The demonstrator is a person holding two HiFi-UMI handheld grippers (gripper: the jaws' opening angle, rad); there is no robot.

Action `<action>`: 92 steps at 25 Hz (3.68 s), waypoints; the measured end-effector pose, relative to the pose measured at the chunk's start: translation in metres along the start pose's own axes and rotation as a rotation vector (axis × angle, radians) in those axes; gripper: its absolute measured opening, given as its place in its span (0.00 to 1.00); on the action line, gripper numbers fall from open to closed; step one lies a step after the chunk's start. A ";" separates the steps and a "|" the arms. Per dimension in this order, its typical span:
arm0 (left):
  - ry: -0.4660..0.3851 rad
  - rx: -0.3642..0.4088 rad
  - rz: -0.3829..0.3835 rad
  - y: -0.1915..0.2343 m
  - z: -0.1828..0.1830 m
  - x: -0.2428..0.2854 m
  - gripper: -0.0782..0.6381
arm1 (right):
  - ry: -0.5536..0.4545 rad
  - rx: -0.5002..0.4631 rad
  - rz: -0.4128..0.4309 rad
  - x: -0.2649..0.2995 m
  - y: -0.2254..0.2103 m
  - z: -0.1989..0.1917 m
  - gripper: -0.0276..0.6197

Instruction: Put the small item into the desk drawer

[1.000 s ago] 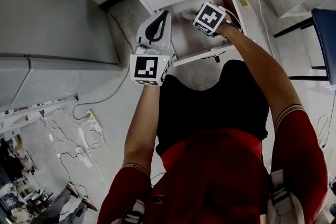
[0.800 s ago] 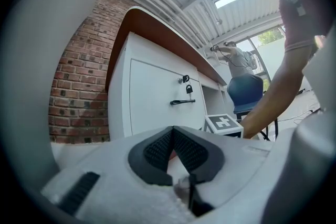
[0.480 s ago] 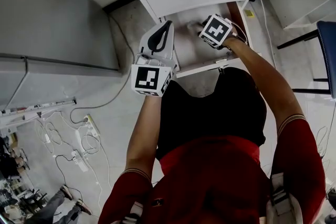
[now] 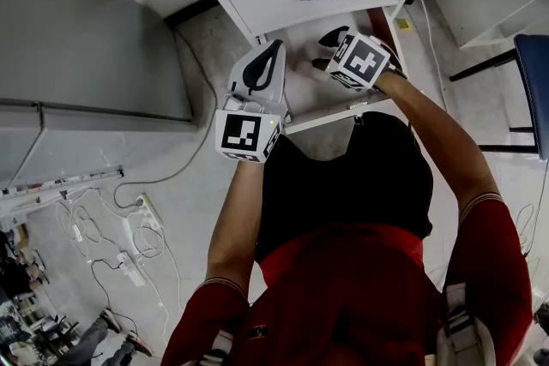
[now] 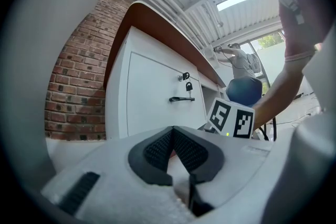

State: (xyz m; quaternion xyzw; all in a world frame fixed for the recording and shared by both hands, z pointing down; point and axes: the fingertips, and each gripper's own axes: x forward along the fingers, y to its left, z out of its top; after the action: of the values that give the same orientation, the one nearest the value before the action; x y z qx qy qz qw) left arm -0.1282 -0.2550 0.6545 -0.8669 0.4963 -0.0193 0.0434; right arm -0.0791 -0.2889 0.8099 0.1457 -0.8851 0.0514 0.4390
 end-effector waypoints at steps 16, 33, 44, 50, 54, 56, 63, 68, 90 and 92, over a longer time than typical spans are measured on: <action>0.048 -0.009 -0.060 -0.012 0.010 0.003 0.12 | -0.364 -0.100 -0.007 -0.092 0.027 0.074 0.17; -0.003 -0.087 -0.096 -0.042 0.126 -0.010 0.12 | -0.793 0.097 -0.056 -0.242 0.040 0.134 0.06; 0.045 -0.078 -0.097 -0.062 0.243 -0.039 0.12 | -0.910 0.150 -0.074 -0.370 0.063 0.174 0.06; 0.048 -0.106 -0.110 -0.067 0.314 -0.047 0.12 | -0.937 0.187 -0.066 -0.433 0.081 0.214 0.06; 0.060 -0.121 -0.139 -0.090 0.365 -0.055 0.12 | -0.954 0.220 -0.064 -0.484 0.097 0.228 0.06; 0.059 -0.128 -0.158 -0.100 0.395 -0.060 0.12 | -0.955 0.233 -0.070 -0.512 0.103 0.233 0.06; 0.053 -0.125 -0.238 -0.135 0.474 -0.070 0.12 | -0.998 0.331 -0.111 -0.591 0.122 0.229 0.06; 0.031 -0.118 -0.275 -0.157 0.503 -0.072 0.12 | -0.989 0.315 -0.161 -0.625 0.132 0.222 0.06; -0.052 -0.110 -0.276 -0.174 0.557 -0.093 0.12 | -1.016 0.193 -0.173 -0.670 0.159 0.274 0.06; -0.049 -0.109 -0.277 -0.174 0.555 -0.095 0.12 | -1.009 0.191 -0.177 -0.669 0.160 0.273 0.06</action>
State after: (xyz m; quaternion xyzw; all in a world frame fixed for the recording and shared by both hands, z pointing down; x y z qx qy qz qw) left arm 0.0150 -0.0544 0.1196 -0.9283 0.3712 0.0229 0.0052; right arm 0.0467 -0.0538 0.1196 0.2661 -0.9622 0.0182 -0.0550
